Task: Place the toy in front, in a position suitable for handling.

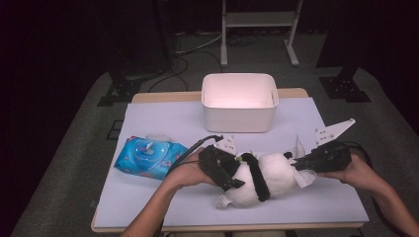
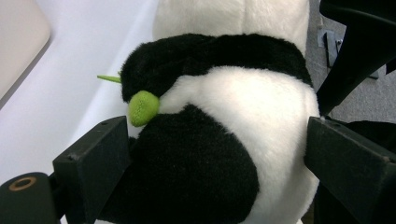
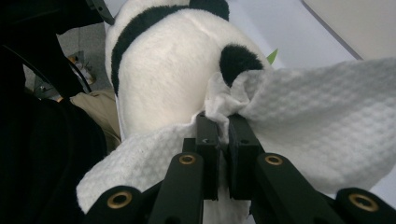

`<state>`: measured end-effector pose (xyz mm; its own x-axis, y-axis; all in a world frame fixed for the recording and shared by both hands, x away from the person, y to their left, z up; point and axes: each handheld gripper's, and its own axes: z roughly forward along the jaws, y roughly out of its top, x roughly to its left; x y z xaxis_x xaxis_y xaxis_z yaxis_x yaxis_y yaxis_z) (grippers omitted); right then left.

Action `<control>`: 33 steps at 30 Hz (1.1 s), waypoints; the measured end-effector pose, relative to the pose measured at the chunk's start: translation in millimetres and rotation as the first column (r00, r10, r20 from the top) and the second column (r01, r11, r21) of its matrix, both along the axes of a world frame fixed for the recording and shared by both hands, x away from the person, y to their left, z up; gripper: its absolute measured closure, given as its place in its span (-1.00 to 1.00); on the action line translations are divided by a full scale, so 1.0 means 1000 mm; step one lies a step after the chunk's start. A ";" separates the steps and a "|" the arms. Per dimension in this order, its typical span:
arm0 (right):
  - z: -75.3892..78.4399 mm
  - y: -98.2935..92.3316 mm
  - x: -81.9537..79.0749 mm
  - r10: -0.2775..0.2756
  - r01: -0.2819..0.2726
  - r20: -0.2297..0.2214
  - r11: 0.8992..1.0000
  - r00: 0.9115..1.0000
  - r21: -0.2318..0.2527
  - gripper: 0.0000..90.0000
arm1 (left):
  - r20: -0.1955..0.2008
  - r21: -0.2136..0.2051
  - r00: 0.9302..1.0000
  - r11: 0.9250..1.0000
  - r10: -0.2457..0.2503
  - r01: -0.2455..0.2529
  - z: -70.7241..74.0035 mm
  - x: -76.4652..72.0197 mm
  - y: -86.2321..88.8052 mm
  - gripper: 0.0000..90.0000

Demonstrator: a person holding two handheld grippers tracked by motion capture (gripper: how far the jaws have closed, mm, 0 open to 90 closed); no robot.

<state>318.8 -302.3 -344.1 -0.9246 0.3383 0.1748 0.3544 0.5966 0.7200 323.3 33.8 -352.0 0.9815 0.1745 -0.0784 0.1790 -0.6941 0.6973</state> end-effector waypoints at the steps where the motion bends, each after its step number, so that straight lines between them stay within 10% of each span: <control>1: -0.001 0.000 0.000 0.000 0.000 0.000 1.000 1.000 0.002 0.87 | 0.001 0.001 1.000 1.000 -0.002 0.002 0.000 0.000 0.000 -0.83; 22: -0.028 0.005 0.002 0.003 -0.002 -0.036 1.000 0.999 0.019 0.87 | -0.016 -0.012 1.000 1.000 0.003 -0.003 0.004 0.001 0.009 -0.82; 33: -0.004 -0.004 -0.004 0.010 -0.011 0.028 0.999 1.000 0.039 0.87 | 0.001 -0.014 1.000 1.000 -0.010 0.010 0.004 0.001 0.005 -0.64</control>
<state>314.9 -306.7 -347.7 -0.9326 0.3223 0.1621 0.3282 0.5715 0.7521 324.4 38.5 -348.0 0.9833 0.1636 -0.0797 0.1715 -0.6861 0.7070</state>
